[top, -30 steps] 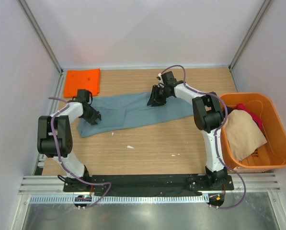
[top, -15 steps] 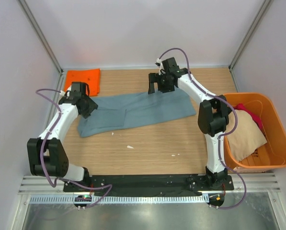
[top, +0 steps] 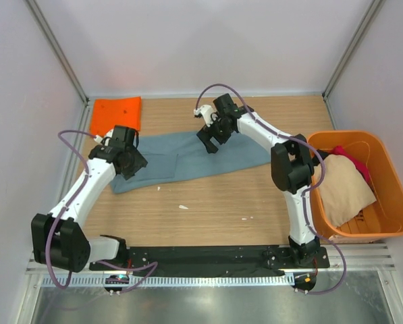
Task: Fold and stack the t-shirts
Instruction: Fold the tshirt
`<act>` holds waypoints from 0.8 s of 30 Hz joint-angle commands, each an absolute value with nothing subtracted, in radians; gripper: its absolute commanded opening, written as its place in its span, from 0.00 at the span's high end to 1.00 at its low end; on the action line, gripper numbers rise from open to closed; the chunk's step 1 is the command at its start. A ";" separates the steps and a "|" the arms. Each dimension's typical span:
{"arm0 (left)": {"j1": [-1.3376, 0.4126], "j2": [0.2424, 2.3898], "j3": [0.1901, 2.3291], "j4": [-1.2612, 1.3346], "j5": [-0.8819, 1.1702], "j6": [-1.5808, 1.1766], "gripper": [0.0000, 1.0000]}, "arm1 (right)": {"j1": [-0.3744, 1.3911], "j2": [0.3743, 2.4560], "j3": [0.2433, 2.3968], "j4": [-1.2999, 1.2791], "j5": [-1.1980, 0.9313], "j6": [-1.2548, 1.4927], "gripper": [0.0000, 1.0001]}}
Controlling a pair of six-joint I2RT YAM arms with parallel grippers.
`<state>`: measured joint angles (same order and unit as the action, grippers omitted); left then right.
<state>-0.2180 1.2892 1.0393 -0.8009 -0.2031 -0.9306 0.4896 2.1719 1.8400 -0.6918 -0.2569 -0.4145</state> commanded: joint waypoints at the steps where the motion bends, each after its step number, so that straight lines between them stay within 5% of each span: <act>1: -0.235 1.261 1.032 -0.822 -0.239 -0.942 0.50 | 0.477 2.236 1.916 -0.716 -0.285 -0.566 0.00; 11: -0.241 1.400 1.133 -0.839 -0.250 -0.922 0.50 | 0.468 2.301 1.859 -0.715 -0.264 -0.606 0.00; 24: -0.242 1.877 1.508 -0.957 -0.347 -0.922 0.43 | 0.482 2.008 1.300 -0.612 -0.132 -0.339 0.00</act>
<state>-0.2367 1.8133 1.4487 -0.9005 -0.3077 -0.9272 0.4709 2.0289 1.4204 -0.5034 -0.2111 -0.4614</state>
